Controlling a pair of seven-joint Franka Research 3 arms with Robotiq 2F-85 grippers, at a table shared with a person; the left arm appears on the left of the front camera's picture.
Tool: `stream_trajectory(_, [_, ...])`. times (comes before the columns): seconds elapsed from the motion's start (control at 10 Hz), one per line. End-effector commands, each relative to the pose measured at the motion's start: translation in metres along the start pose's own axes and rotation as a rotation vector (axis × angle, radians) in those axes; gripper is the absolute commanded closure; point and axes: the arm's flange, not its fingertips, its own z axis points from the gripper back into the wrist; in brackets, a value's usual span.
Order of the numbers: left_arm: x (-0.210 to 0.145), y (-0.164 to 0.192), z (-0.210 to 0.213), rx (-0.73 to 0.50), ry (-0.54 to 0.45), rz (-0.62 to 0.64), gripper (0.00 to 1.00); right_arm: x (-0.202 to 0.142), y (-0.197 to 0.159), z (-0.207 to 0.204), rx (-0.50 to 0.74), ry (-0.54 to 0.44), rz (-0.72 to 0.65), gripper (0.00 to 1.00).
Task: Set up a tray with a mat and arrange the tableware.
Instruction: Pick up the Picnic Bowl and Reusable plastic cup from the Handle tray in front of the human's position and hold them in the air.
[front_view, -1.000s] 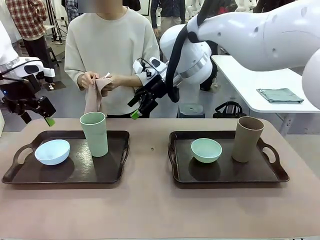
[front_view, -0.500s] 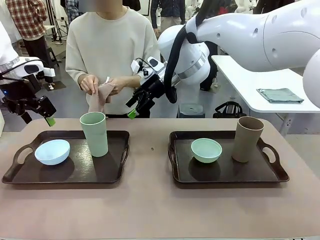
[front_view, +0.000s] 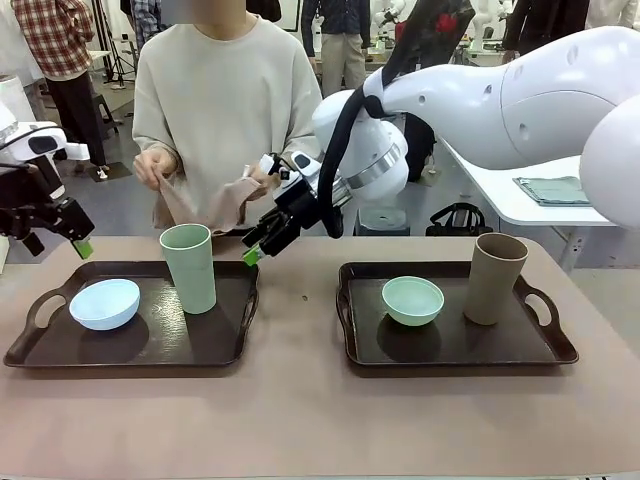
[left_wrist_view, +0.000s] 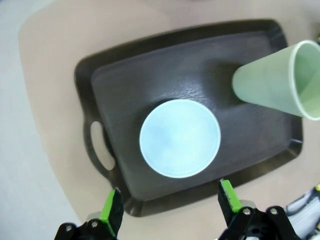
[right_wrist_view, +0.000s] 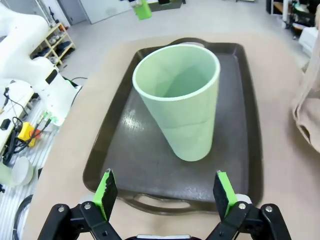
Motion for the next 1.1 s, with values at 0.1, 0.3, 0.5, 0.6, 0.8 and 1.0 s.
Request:
stream_trajectory(0.1, [0.007,0.020,-0.029,-0.017,0.024,0.012,0.00,-0.003,0.001,-0.029,0.054,-0.024,0.134,0.00])
stream_trajectory(0.3, [0.007,0.026,-0.043,-0.023,0.049,0.019,0.00,-0.005,-0.005,-0.045,0.078,-0.046,0.192,0.00])
stream_trajectory(0.5, [0.008,0.029,-0.050,-0.013,0.060,0.010,0.00,-0.006,-0.011,-0.053,0.080,-0.053,0.200,0.00])
stream_trajectory(0.6, [0.005,0.030,-0.052,-0.006,0.058,0.006,0.00,-0.007,-0.014,-0.056,0.070,-0.064,0.185,0.00])
stream_trajectory(0.8, [0.005,0.027,-0.063,-0.011,0.040,-0.046,0.00,-0.009,-0.023,-0.061,-0.027,-0.090,0.120,0.00])
stream_trajectory(1.0, [0.002,0.021,-0.066,-0.011,0.030,-0.090,0.00,-0.007,-0.032,-0.072,-0.050,-0.093,0.098,0.00])
